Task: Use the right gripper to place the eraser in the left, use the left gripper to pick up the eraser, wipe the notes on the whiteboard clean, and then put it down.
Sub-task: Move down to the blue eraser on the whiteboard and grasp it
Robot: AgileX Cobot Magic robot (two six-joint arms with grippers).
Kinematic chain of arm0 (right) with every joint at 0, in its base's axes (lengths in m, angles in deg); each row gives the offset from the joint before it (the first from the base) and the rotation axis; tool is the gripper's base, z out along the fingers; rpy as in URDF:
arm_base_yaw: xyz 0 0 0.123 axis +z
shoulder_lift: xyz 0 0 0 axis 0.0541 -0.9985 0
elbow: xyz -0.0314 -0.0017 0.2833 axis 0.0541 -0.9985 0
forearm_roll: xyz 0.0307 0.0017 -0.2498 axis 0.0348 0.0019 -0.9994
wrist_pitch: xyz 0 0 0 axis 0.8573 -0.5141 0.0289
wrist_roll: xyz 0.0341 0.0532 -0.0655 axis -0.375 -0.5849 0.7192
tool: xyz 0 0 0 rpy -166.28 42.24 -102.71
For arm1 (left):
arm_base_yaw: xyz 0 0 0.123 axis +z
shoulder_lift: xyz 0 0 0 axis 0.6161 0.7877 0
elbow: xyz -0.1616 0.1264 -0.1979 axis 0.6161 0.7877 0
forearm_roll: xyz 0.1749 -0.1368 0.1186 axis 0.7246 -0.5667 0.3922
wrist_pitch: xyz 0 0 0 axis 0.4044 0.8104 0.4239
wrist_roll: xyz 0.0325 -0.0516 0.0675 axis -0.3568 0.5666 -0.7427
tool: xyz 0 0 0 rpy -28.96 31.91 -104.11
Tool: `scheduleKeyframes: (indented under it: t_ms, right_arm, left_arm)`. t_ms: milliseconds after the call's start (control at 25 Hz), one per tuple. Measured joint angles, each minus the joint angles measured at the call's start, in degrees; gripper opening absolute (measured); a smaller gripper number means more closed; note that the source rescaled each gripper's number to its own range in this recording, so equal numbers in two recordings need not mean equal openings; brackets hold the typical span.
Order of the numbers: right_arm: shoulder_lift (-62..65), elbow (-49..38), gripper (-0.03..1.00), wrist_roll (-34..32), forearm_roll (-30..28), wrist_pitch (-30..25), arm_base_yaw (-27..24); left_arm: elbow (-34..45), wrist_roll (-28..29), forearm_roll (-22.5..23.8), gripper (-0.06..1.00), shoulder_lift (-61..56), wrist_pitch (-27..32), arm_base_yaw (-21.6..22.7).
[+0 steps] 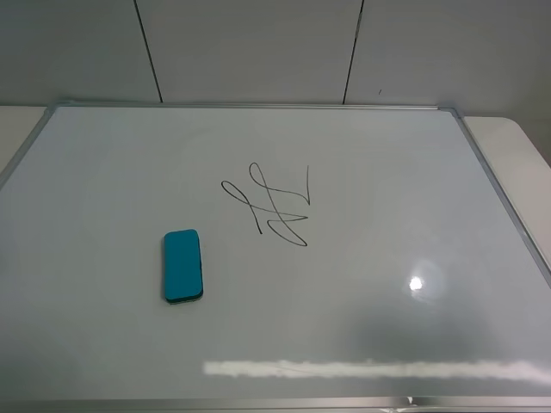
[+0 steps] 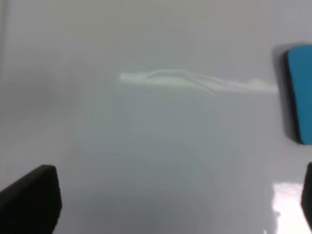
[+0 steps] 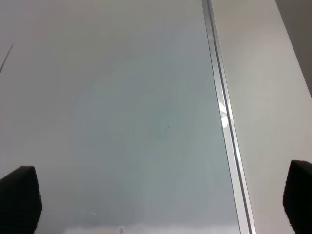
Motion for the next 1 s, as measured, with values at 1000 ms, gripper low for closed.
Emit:
scheduleKeyframes:
  t_ms: [1000]
  right_arm:
    - [0.00,0.00,1.00,0.00,0.00,0.00,0.00]
  left_arm:
    - [-4.99,53.39,20.19,1.00,37.54,-11.22,-42.57]
